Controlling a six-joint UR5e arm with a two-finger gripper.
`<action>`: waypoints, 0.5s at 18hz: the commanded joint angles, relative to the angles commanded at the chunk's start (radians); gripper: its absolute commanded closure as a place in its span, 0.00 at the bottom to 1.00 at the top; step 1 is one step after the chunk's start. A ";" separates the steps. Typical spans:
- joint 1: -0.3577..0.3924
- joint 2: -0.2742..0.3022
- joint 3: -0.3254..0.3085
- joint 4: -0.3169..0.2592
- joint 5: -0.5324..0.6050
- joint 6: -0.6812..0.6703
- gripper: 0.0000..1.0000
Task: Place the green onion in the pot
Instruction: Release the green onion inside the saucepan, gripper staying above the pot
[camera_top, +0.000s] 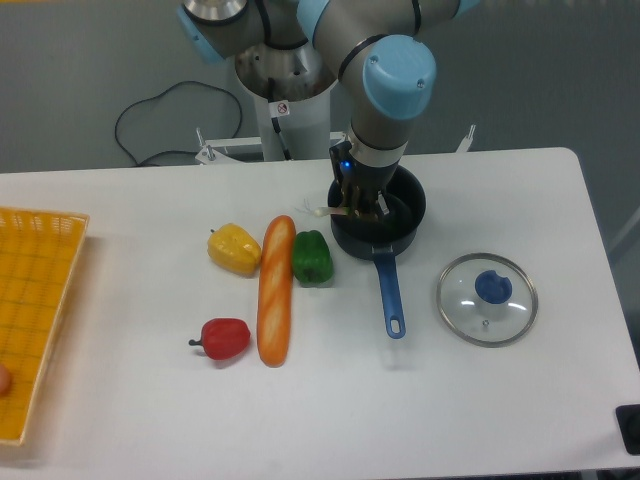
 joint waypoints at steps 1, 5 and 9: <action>0.000 0.000 -0.003 0.003 0.000 0.000 0.74; -0.002 -0.002 -0.008 0.015 -0.002 0.000 0.73; -0.002 -0.005 -0.008 0.015 -0.002 0.000 0.72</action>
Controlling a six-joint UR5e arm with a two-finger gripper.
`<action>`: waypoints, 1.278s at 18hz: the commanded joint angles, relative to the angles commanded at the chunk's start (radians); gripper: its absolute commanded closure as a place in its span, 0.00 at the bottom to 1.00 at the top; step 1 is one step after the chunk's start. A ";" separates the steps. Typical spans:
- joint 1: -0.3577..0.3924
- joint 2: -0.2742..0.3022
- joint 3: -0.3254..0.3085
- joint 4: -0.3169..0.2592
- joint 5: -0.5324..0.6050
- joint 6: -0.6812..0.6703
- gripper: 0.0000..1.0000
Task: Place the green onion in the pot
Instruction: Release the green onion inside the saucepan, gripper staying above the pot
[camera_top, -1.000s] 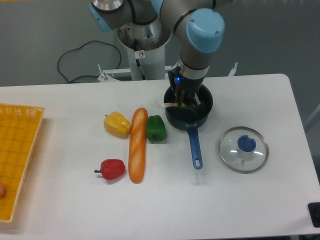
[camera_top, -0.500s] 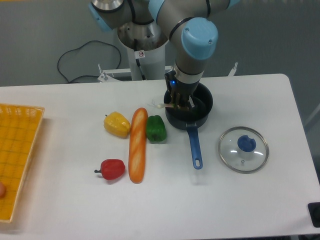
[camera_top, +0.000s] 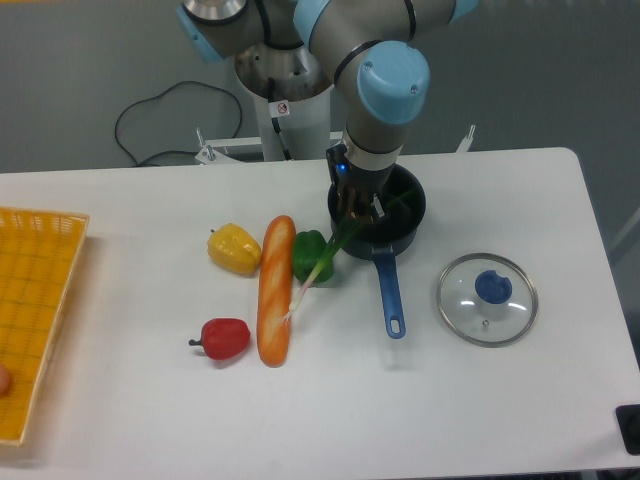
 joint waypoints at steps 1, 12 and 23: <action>0.000 -0.002 0.000 0.000 0.000 0.000 0.72; 0.009 -0.018 0.040 0.005 0.000 -0.002 0.01; 0.014 -0.051 0.139 0.002 0.003 -0.028 0.00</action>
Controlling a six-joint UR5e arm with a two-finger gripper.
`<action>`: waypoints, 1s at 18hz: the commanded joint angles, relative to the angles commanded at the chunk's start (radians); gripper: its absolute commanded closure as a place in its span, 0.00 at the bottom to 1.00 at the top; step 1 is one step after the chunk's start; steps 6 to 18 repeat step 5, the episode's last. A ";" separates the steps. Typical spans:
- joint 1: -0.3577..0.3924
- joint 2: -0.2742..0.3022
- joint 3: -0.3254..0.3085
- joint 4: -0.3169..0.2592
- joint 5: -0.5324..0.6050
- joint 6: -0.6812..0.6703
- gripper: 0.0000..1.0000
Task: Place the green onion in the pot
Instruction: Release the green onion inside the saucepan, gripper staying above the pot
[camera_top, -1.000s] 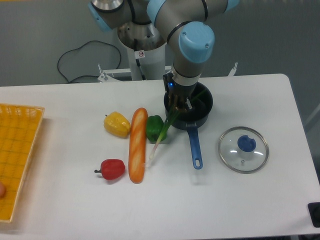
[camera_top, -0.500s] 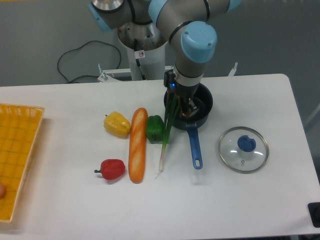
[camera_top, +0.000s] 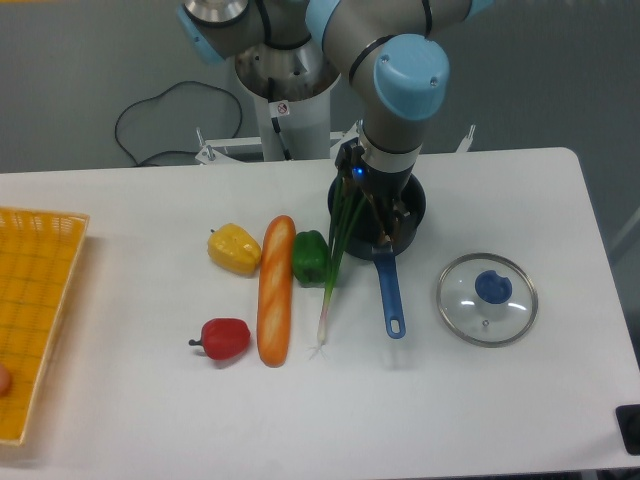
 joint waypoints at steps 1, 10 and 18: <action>0.000 -0.008 0.012 0.000 0.005 -0.009 0.00; -0.005 -0.020 0.031 -0.002 0.060 -0.015 0.00; -0.005 -0.020 0.031 -0.002 0.060 -0.015 0.00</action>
